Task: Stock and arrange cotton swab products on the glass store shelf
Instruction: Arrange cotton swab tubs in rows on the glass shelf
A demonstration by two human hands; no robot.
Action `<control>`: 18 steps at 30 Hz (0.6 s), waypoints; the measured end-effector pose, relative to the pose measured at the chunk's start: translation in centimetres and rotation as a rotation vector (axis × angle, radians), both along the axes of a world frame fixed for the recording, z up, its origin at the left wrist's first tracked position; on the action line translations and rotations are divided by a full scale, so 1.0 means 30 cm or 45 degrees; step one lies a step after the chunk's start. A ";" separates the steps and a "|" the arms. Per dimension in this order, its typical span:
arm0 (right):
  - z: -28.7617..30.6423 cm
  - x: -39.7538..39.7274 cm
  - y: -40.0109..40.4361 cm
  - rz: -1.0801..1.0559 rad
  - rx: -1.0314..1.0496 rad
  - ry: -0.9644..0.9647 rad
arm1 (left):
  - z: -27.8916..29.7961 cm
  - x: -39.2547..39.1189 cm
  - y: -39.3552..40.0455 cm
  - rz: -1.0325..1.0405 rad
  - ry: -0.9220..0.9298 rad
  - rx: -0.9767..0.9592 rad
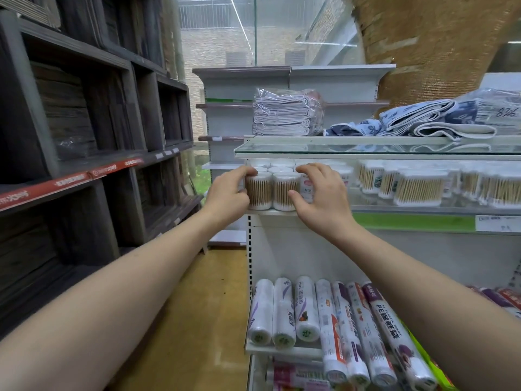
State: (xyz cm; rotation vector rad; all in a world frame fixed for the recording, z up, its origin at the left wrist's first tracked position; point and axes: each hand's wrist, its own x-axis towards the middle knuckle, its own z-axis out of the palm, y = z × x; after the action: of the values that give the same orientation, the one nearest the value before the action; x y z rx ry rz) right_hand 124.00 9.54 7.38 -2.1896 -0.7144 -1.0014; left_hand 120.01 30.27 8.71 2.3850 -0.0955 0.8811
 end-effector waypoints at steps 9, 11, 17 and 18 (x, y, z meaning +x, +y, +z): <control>0.007 0.022 -0.011 -0.015 0.020 0.016 | 0.022 0.020 0.021 0.004 -0.139 0.168; 0.011 0.026 -0.005 -0.022 0.023 0.014 | 0.025 0.025 0.015 0.006 -0.171 0.176; 0.012 0.037 0.002 -0.033 0.013 0.027 | 0.029 0.034 -0.002 -0.009 -0.209 0.161; 0.011 0.039 0.003 -0.031 0.009 0.029 | 0.026 0.033 -0.002 -0.014 -0.216 0.162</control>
State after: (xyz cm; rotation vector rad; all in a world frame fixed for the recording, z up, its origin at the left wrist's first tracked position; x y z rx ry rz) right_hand 125.18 9.62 7.73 -2.2052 -0.6742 -0.9879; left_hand 120.98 30.21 9.48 2.4192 -0.2379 1.1004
